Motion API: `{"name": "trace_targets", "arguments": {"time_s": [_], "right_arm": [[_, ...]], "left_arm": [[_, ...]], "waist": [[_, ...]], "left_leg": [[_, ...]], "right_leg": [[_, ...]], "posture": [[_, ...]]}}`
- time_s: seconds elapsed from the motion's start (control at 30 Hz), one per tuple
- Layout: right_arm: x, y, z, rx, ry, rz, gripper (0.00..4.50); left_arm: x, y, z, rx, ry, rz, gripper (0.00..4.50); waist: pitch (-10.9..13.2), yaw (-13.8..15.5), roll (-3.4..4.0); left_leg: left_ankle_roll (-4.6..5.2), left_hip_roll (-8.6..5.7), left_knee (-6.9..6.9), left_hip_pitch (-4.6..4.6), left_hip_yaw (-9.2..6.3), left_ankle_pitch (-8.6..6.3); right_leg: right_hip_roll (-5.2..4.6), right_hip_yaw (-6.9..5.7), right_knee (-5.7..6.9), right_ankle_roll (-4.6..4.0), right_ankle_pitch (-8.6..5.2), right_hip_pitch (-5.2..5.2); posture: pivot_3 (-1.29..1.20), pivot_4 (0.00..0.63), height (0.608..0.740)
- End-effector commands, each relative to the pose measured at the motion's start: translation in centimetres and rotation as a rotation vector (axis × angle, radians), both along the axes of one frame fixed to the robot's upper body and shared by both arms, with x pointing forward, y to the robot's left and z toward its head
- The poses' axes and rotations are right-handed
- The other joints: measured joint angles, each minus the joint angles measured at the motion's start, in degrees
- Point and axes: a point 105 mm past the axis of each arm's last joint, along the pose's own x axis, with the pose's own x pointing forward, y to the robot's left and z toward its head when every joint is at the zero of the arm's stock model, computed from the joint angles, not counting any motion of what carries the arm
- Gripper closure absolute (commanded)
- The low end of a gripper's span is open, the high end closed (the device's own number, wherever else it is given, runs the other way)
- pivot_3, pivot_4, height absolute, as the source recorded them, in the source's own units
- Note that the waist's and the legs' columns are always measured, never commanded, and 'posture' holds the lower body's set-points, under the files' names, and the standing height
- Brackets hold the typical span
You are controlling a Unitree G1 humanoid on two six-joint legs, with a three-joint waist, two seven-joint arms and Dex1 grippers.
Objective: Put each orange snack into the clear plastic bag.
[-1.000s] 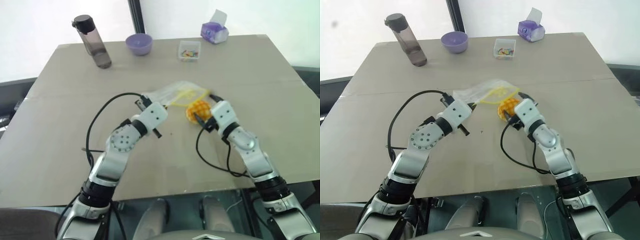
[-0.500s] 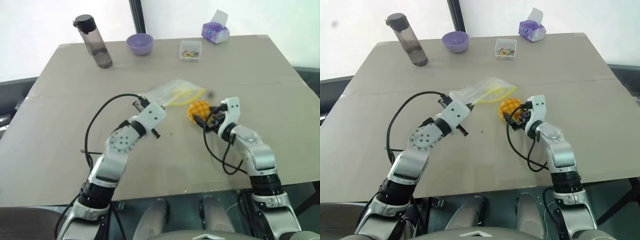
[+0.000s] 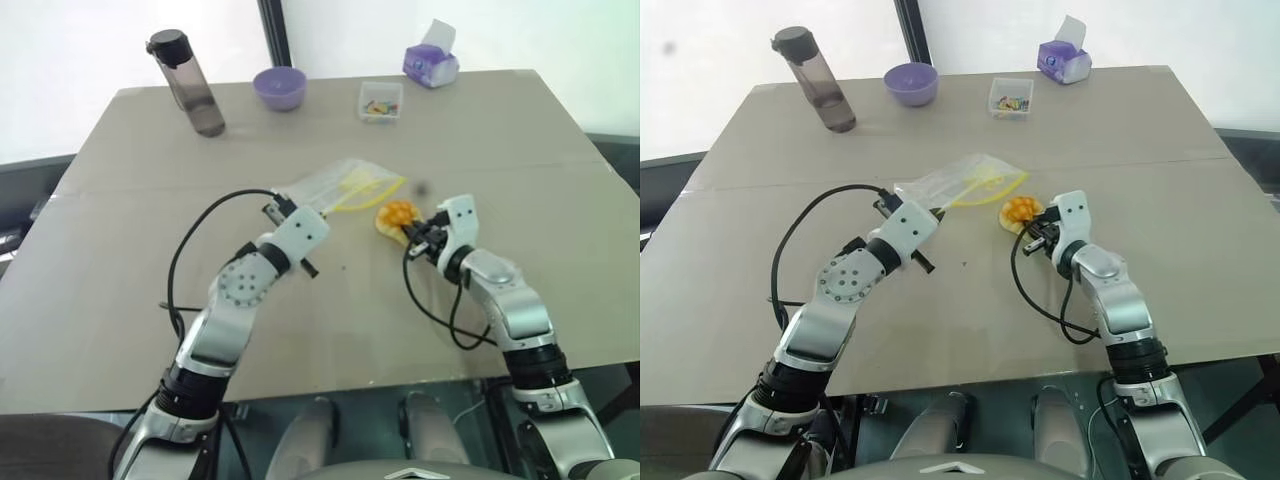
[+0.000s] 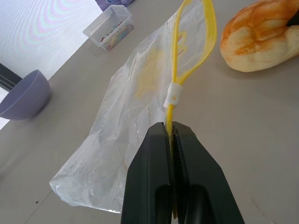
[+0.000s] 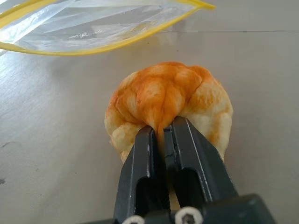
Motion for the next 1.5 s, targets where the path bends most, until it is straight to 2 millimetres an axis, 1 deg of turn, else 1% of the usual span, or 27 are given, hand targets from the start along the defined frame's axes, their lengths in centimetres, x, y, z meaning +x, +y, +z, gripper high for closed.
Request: {"name": "trace_targets", "arguments": {"time_s": [0.03, 0.1, 0.2, 0.27, 0.33, 0.47, 0.73, 1.07, 1.2, 1.33, 1.4, 1.5], "right_arm": [[0.0, -1.5, 2.6, 0.022, -0.052, 0.020, 4.47], [-0.3, -2.0, 3.8, 0.043, -0.049, 0.059, 4.47], [-0.3, -3.0, 5.3, 0.058, -0.059, 0.066, 4.47], [-0.1, -3.7, 5.7, 0.060, -0.064, 0.050, 4.47], [-0.2, -3.7, 5.7, 0.057, -0.063, 0.059, 4.47], [-1.2, -1.5, 6.4, 0.073, -0.073, 0.141, 4.47], [-1.5, 1.1, 6.4, 0.082, -0.065, 0.200, 4.47], [-1.2, 2.8, 6.1, 0.088, -0.041, 0.264, 4.47], [-1.0, 3.4, 5.6, 0.096, -0.020, 0.282, 4.47], [0.1, 3.4, 4.6, 0.070, -0.021, 0.248, 4.47], [0.7, 3.4, 4.6, 0.078, -0.022, 0.233, 4.47], [1.0, 4.0, 5.1, 0.119, -0.020, 0.250, 4.47]], "left_arm": [[-0.3, -0.1, 1.7, -0.006, -0.071, -0.007, 4.50], [-0.3, -0.1, 1.7, -0.006, -0.071, -0.010, 4.50], [-0.3, -0.3, 1.7, -0.010, -0.069, -0.014, 4.50], [-0.4, -0.5, 1.6, -0.016, -0.068, -0.018, 4.50], [-0.4, -0.8, 1.6, -0.020, -0.066, -0.022, 4.50], [-0.5, -1.1, 1.5, -0.022, -0.064, -0.030, 4.50], [-0.5, -1.2, 1.5, -0.027, -0.068, -0.027, 4.50], [-1.0, -2.1, 1.2, -0.042, -0.054, -0.057, 4.50], [-1.4, -2.6, 1.2, -0.053, -0.052, -0.089, 4.50], [-1.9, -3.3, 1.0, -0.053, -0.035, -0.140, 4.50], [-2.2, -3.6, 0.9, -0.057, -0.029, -0.168, 4.50], [-2.6, -4.0, 0.7, -0.063, -0.015, -0.196, 4.50]], "waist": [[0.00, 0.13, 0.00], [0.00, 0.18, 0.00], [0.00, -0.18, 0.00], [0.00, -0.11, 0.00], [0.00, -0.01, 0.00], [0.00, -0.04, 0.00], [0.00, 0.07, 0.00], [0.00, 0.02, 0.00], [0.00, 0.02, 0.00], [0.00, -0.02, 0.00], [0.00, 0.00, 0.00], [0.00, -0.11, 0.01]], "left_leg": [[0.00, 0.00, 0.00, 0.00, 0.00, 0.00], [0.01, -0.03, 0.01, -0.03, -0.01, 0.00], [0.01, -0.01, 0.01, -0.04, 0.00, 0.00], [0.01, 0.01, 0.00, -0.03, 0.01, -0.01], [0.02, 0.01, 0.00, -0.03, 0.00, -0.01], [0.02, -0.01, 0.00, -0.07, 0.01, -0.01], [0.01, -0.02, 0.02, -0.07, -0.01, -0.01], [0.01, -0.01, 0.02, -0.07, -0.01, -0.01], [0.01, -0.01, 0.02, -0.07, -0.01, -0.01], [0.01, -0.02, 0.02, -0.07, -0.01, -0.01], [0.01, -0.03, 0.02, -0.07, 0.00, 0.00], [0.01, -0.02, 0.02, -0.07, -0.01, 0.00]], "right_leg": [[0.00, 0.00, 0.00, 0.00, 0.00, 0.00], [-0.02, -0.02, -0.03, 0.00, 0.00, 0.00], [-0.02, -0.01, -0.04, 0.01, 0.00, -0.01], [0.00, -0.01, -0.04, 0.01, 0.00, -0.01], [0.00, -0.02, -0.04, 0.01, 0.00, -0.01], [-0.03, -0.02, -0.07, 0.01, 0.01, -0.02], [-0.03, -0.03, -0.06, 0.03, 0.02, -0.01], [-0.03, -0.03, -0.07, 0.03, 0.02, -0.02], [-0.03, -0.03, -0.07, 0.03, 0.02, -0.02], [-0.03, -0.03, -0.06, 0.03, 0.02, -0.02], [-0.03, -0.03, -0.06, 0.03, 0.02, -0.02], [-0.03, -0.03, -0.06, 0.03, 0.02, -0.03]], "posture": [[0.00, 0.150, 0.740], [0.00, 0.150, 0.740], [0.00, 0.150, 0.740], [0.00, 0.150, 0.740], [0.00, 0.150, 0.740], [0.00, 0.150, 0.740], [0.00, 0.150, 0.740], [0.00, 0.150, 0.740], [0.00, 0.150, 0.740], [0.00, 0.150, 0.740], [0.00, 0.150, 0.740], [0.00, 0.150, 0.740]]}}
